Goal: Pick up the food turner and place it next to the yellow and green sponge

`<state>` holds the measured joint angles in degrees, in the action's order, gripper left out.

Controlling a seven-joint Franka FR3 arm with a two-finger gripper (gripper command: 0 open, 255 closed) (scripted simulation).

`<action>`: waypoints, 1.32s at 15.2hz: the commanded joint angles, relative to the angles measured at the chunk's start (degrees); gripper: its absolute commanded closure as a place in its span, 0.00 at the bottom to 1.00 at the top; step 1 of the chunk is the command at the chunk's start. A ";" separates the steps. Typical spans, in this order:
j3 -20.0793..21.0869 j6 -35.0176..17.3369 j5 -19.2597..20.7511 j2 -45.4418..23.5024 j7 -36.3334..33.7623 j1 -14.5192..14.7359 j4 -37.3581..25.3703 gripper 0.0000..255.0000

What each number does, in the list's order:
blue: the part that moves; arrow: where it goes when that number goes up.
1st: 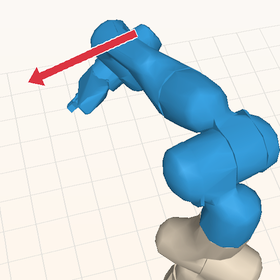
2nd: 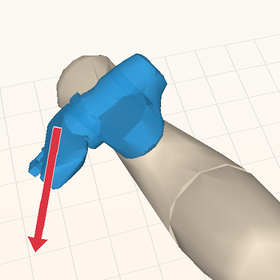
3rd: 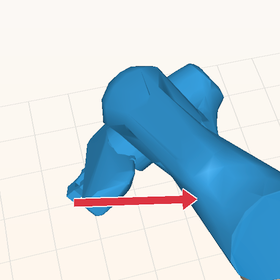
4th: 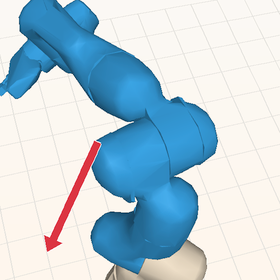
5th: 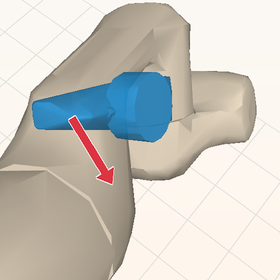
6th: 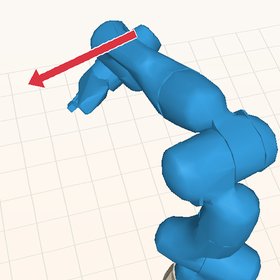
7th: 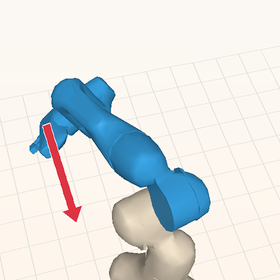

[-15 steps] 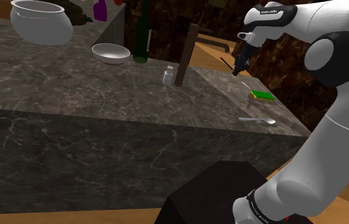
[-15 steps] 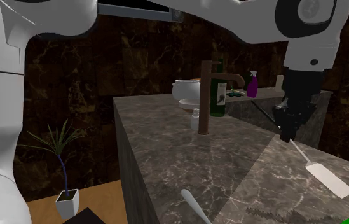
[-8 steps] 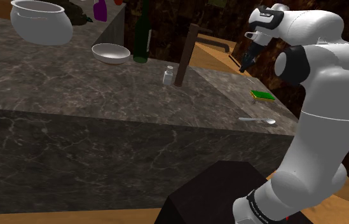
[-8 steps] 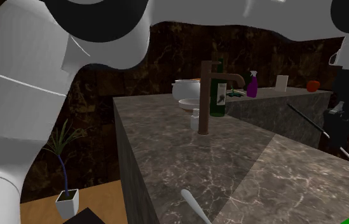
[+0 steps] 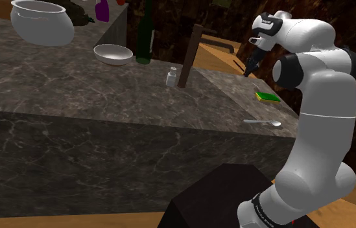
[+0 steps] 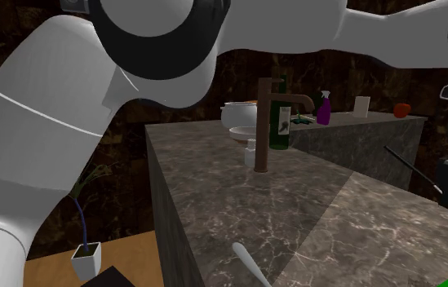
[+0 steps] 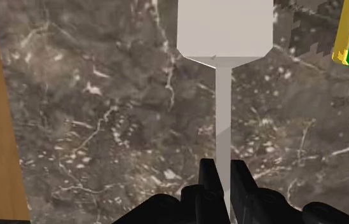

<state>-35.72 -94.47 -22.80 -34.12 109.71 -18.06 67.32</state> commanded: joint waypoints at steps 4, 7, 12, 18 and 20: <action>0.08 -3.93 -0.14 0.07 0.63 0.96 4.20 1.00; 0.18 -6.13 -0.33 -0.07 1.01 1.38 6.40 1.00; 0.31 -8.04 -0.56 -0.30 1.37 1.67 8.20 1.00; 0.31 -8.04 -0.56 -0.30 1.37 1.67 8.20 0.00; 0.31 -8.04 -0.56 -0.30 1.37 1.67 8.20 0.00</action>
<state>-35.41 -102.51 -23.36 -34.42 111.08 -16.39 75.52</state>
